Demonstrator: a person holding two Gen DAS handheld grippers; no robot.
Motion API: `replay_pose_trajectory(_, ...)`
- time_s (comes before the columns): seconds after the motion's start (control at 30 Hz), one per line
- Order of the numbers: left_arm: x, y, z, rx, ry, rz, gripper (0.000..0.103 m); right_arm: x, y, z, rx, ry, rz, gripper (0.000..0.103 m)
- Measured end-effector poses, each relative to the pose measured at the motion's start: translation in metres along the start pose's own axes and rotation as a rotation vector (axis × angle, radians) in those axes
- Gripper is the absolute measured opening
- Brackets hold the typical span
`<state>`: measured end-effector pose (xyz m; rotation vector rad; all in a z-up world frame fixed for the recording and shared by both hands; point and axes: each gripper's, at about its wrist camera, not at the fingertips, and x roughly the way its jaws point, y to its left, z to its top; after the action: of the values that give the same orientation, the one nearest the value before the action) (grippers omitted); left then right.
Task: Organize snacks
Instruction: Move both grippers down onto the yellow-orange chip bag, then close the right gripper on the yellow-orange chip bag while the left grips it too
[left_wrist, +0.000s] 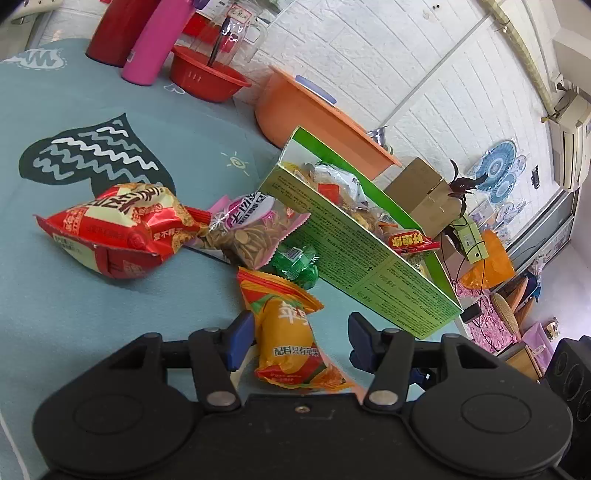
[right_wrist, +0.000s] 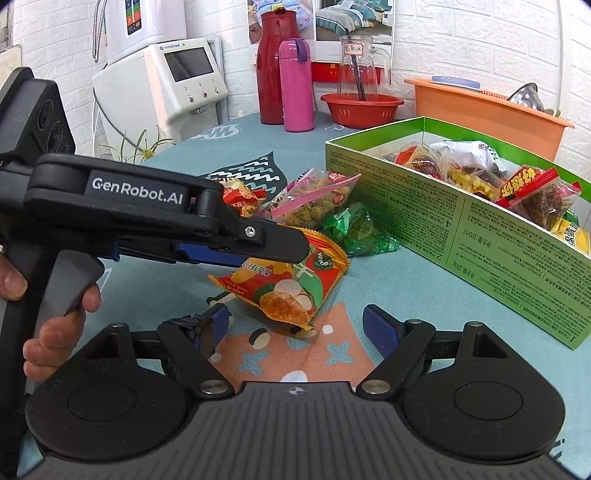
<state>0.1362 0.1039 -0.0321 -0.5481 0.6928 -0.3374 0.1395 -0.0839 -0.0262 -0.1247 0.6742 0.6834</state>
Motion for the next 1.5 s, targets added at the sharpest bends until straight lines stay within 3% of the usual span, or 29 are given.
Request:
replay_pose_trajectory(0.7, -0.001, -0.001, -0.001, -0.001, 0.006, -0.021, 0.090, 0.008, 0.006, 0.003, -0.044, 0.001, -0.029, 0.103)
replay_pose_trajectory(0.87, 0.001, 0.000, -0.001, -0.008, 0.017, -0.023, 0.090, 0.013, 0.006, 0.003, -0.048, 0.016, -0.018, 0.086)
replay_pose_trajectory(0.93, 0.002, 0.000, -0.001, -0.007, 0.023, -0.020, 0.090, 0.015, 0.008, 0.003, -0.062, 0.011, -0.025, 0.071)
replay_pose_trajectory(1.17, 0.002, 0.003, -0.001, -0.011, 0.012, -0.012, 0.084, 0.014, 0.009, 0.002, -0.086, 0.003, -0.040, 0.053)
replay_pose_trajectory(1.23, 0.002, 0.003, -0.001, -0.008, 0.012, -0.008, 0.084, 0.013, 0.009, 0.002, -0.094, 0.002, -0.048, 0.041)
replay_pose_trajectory(1.37, 0.003, 0.002, -0.002, -0.004, 0.026, -0.015, 0.084, 0.008, 0.008, 0.000, -0.092, -0.008, -0.059, 0.038)
replay_pose_trajectory(1.5, 0.003, 0.004, -0.002, -0.027, 0.019, -0.022, 0.103, 0.007, 0.007, 0.000, -0.087, -0.007, -0.053, 0.043)
